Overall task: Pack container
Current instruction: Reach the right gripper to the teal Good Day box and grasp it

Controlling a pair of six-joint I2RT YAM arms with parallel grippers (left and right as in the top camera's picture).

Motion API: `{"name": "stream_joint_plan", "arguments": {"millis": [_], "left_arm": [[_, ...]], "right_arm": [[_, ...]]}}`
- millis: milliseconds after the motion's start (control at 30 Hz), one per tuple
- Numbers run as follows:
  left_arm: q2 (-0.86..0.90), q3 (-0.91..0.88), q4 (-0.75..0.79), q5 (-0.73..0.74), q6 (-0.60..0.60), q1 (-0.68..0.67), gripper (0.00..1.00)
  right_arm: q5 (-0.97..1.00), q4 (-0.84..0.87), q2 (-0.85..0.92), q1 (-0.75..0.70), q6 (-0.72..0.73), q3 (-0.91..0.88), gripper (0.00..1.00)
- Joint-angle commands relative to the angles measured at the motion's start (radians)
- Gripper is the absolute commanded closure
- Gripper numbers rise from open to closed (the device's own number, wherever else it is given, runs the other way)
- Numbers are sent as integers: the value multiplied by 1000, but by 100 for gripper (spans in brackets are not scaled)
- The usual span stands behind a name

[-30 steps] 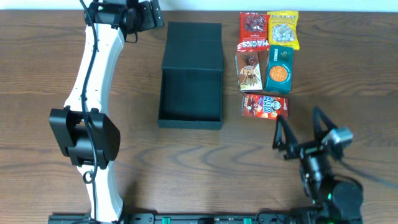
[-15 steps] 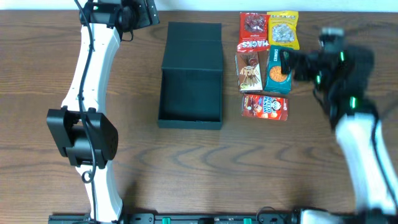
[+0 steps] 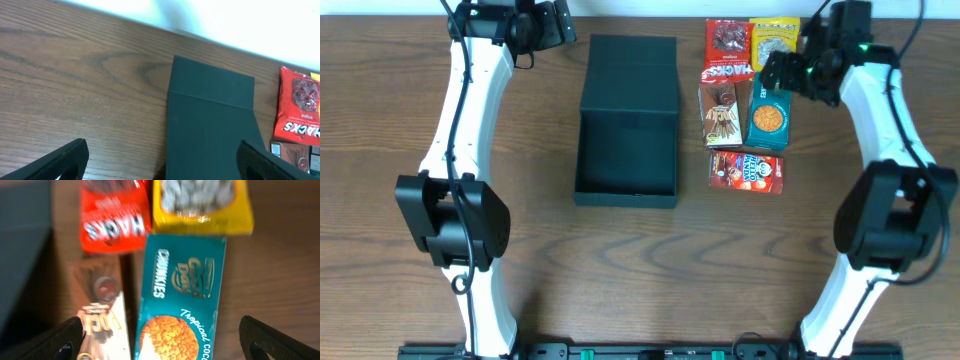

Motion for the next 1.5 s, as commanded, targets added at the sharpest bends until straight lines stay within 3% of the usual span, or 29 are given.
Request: {"name": "stream_joint_plan", "arguments": {"millis": [0,733,1000,1233,1467], "left_arm": [[-2,19,-2,-23,11,4,5],[0,19,-2,-45,18,4,5],[0,19,-6,-45,26,4,5],[0,19,-6,-50,33,5,5],[0,19,-14,-123,35,10,5]], "right_arm": [[13,-28,33,11,-17,27,1],[175,-55,166,65,-35,26,1],[199,-59,175,65,-35,34,28],[199,-160,175,71,-35,184,29],[198,-378,175,116,-31,430,31]]}}
